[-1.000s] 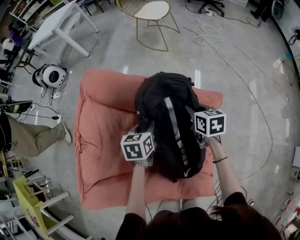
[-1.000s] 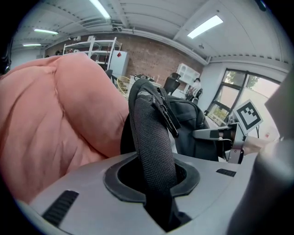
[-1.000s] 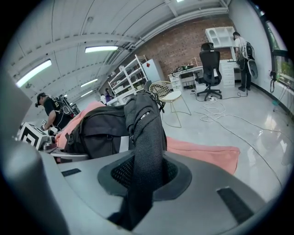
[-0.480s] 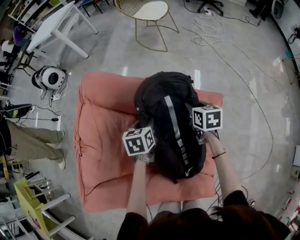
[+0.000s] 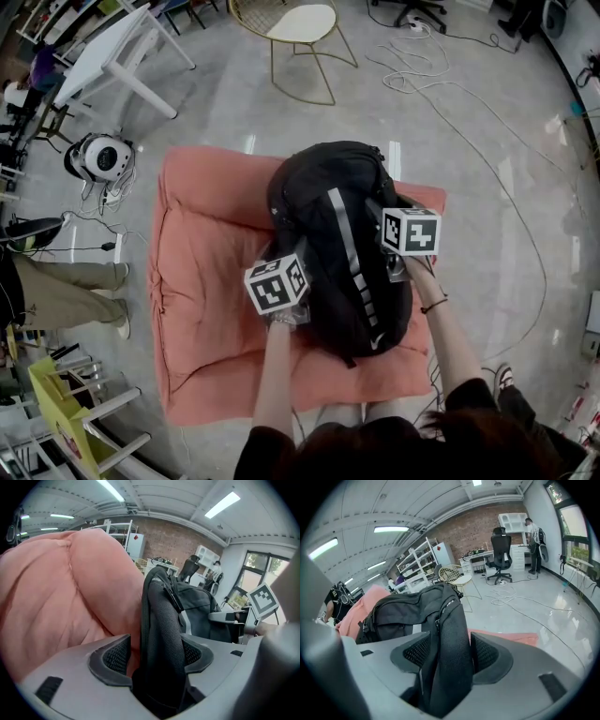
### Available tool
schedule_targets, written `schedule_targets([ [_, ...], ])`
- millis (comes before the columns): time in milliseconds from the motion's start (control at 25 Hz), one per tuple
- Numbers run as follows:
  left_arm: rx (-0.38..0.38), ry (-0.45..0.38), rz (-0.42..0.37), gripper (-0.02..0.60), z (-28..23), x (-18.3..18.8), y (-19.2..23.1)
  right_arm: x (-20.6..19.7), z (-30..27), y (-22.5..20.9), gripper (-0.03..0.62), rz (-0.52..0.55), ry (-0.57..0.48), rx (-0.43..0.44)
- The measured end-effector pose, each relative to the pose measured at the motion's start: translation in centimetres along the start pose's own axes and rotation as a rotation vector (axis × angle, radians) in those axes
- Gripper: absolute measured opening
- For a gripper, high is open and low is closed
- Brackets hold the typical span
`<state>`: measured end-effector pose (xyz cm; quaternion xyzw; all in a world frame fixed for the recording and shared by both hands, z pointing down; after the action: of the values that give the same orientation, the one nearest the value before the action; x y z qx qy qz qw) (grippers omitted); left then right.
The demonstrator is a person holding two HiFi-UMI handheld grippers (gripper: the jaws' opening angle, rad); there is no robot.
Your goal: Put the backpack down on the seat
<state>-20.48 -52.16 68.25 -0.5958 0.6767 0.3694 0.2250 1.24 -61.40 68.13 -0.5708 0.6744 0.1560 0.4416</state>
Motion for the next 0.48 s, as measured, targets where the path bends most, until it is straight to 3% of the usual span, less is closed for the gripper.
schedule_targets([
  [200, 0.003, -0.024, -0.004, 0.276, 0.7, 0.6, 0.2, 0.1, 1.0, -0.8, 0.23, -0.01, 0.006, -0.058],
  [480, 0.022, -0.073, -0.034, 0.267, 3.4, 1.7, 0.0, 1.4, 3.2, -0.4, 0.229, 0.011, -0.033, -0.057],
])
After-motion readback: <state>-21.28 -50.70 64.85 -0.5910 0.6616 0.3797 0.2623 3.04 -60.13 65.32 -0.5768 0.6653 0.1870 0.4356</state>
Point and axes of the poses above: the fingertips, and each gripper's own axes: z backward along the fingers, y to its left, x out of its top, the point moved 2 cm from there along z, backward along the fingers, and after that the axes turned 7 degrees about -y, right-handed, at the moved point
